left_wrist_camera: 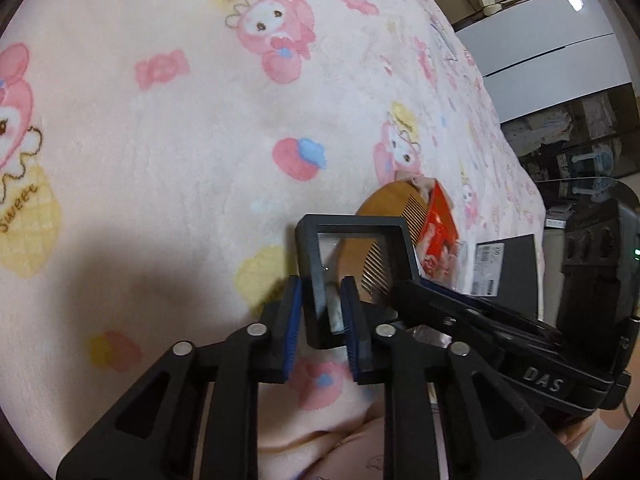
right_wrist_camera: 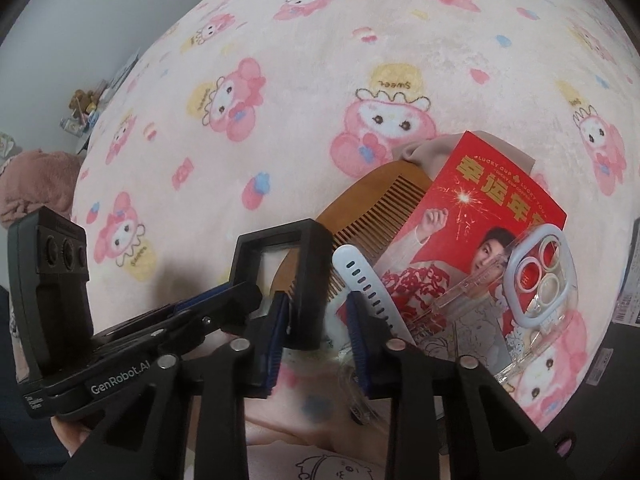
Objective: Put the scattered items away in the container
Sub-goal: 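Grasp the small black square frame with the left gripper, then carry the black frame into the container in front of the bead-art kit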
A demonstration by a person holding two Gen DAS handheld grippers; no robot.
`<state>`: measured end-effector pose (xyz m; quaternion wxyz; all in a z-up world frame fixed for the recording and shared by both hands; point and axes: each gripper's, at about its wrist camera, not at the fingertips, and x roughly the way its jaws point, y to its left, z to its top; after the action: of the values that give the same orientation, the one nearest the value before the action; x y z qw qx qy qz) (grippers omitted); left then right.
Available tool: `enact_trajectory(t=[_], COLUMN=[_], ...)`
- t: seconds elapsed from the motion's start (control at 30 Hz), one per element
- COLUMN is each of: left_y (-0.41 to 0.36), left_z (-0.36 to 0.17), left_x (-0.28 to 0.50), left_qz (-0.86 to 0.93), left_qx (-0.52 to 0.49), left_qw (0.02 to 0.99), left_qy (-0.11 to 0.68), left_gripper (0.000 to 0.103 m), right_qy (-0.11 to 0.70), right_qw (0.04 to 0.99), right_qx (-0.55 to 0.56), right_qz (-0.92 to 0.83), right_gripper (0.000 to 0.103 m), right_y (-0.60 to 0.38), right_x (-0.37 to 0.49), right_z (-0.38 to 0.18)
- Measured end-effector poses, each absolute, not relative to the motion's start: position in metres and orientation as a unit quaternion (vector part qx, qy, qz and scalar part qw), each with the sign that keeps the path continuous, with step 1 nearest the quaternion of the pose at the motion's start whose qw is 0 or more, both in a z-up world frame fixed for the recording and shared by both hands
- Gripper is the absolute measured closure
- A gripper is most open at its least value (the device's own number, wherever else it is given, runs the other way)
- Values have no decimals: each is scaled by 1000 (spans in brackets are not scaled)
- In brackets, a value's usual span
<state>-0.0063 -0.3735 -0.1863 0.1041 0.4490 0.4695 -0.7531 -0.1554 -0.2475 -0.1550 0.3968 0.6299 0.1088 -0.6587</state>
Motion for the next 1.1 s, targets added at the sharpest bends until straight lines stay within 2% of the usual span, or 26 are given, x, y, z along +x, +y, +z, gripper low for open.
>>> enact_trajectory(t=[0.13,0.33,0.63,0.83,1.1], left_y=[-365,-335,-220,-101,5], left_z=[-167,-110,-30,-32,-87], left_x=[1,5,-59,-127,-188], left_qz=[-765,-801,-852,-834,-789], left_qx=[447,429,430,480,565], left_qw=[104,65,-54,-137,-171], left_qy=[452,412,294,234,171], left_gripper=[86,87,87,84,83], right_qy=[95,69,-1,-15,-18], right_qw=[406,420,376,297,226], right_qx=[623,573,499,493,535], right_qz=[-662,-700,-781,-818,-814], right_gripper=[84,84,84,84,84], right_y=[-240,-205,-68,55,160], right_x=[-149,-129,-133,-156,-191], right_z=[-148,-97,-21,-15,-68])
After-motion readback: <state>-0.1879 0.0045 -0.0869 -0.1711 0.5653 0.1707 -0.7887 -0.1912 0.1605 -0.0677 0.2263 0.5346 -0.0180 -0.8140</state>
